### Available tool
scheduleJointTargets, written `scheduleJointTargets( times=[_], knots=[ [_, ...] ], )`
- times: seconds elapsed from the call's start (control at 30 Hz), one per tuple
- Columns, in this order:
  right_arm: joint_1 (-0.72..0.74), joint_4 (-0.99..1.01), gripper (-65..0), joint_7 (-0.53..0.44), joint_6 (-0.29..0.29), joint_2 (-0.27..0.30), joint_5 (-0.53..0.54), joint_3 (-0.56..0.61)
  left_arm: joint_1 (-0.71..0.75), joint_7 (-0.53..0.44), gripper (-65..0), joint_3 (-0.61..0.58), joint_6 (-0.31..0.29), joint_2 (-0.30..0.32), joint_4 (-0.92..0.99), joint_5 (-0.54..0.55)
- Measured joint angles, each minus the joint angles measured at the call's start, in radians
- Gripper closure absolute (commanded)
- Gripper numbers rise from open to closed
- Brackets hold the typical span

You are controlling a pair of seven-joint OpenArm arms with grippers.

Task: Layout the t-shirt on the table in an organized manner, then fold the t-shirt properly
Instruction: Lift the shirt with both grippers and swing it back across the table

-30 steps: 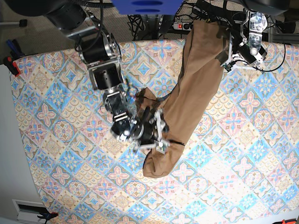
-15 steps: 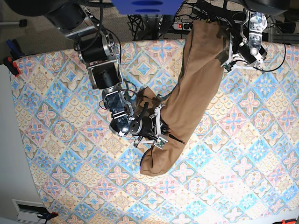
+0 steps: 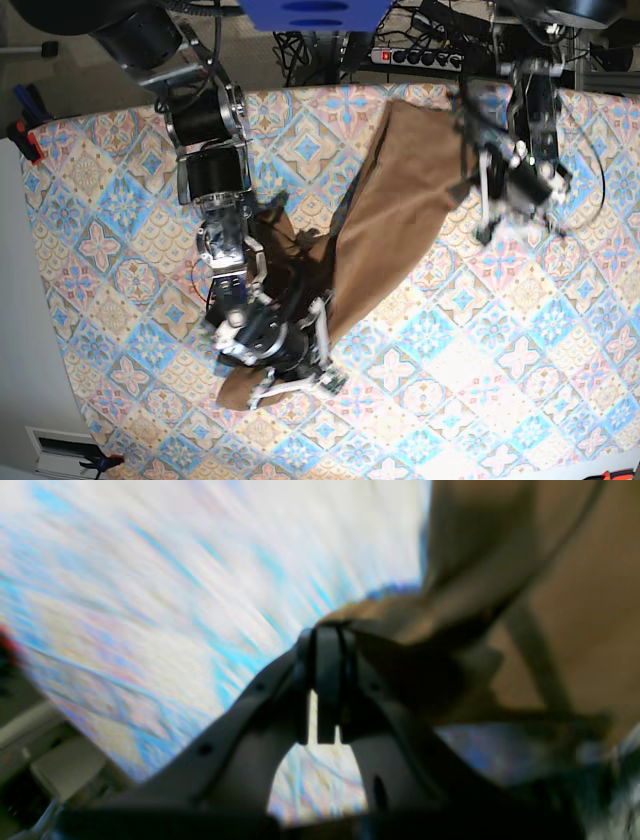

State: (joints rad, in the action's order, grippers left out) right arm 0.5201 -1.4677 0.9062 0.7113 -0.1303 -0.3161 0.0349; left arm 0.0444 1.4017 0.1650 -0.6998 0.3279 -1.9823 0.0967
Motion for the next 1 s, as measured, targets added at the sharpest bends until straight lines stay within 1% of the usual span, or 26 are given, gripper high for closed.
scheduleJointTargets(
  times=[0.07,0.1,0.17,0.23,0.3,0.37,0.47,0.57,0.63,0.73,0.83,0.93,1.0],
  knots=[
    [0.011,0.007,0.0,0.010,0.000,0.001,-0.010,-0.089,-0.104,0.001,0.0,0.000,0.000,-0.046,0.000,0.005],
    [0.021,0.008,0.0,0.016,-0.002,0.003,-0.017,-0.135,-0.147,-0.002,0.0,-0.003,-0.002,-0.059,0.001,-0.005],
    [0.058,0.012,0.0,0.025,-0.006,0.016,-0.029,-0.217,-0.248,0.001,0.0,-0.002,-0.002,-0.092,0.001,-0.074],
    [0.126,0.029,0.0,0.032,-0.011,0.018,-0.032,-0.290,-0.360,0.004,0.0,0.000,0.002,-0.130,0.029,-0.161],
    [0.201,0.061,0.0,-0.001,-0.006,0.016,-0.022,-0.355,-0.481,0.005,0.0,0.001,0.001,-0.169,0.113,-0.236],
    [0.250,0.099,0.0,-0.050,-0.006,0.047,0.003,-0.411,-0.618,0.003,0.0,0.002,0.000,-0.208,0.226,-0.314],
    [0.289,0.190,0.0,-0.019,-0.002,0.106,-0.026,-0.491,-0.808,0.003,0.0,0.013,0.000,-0.252,0.400,-0.427],
    [0.314,0.221,0.0,-0.010,-0.008,0.167,-0.035,-0.544,-0.962,-0.002,0.0,0.013,0.001,-0.290,0.496,-0.469],
    [0.336,0.213,0.0,-0.029,-0.008,0.198,-0.021,-0.558,-1.034,-0.002,0.0,0.002,0.000,-0.313,0.518,-0.500],
    [0.343,0.209,0.0,-0.035,-0.006,0.222,-0.008,-0.605,-1.071,-0.007,0.0,0.001,0.000,-0.347,0.515,-0.538],
    [0.328,0.214,0.0,-0.027,-0.004,0.234,-0.013,-0.682,-1.040,-0.002,0.0,0.011,0.000,-0.347,0.518,-0.541],
    [0.325,0.214,0.0,-0.033,-0.003,0.269,-0.018,-0.734,-1.008,-0.002,0.0,0.013,0.000,-0.320,0.522,-0.524],
    [0.344,0.214,0.0,-0.045,-0.002,0.284,-0.018,-0.753,-1.011,-0.002,0.0,0.037,0.000,-0.317,0.522,-0.528]
  ],
)
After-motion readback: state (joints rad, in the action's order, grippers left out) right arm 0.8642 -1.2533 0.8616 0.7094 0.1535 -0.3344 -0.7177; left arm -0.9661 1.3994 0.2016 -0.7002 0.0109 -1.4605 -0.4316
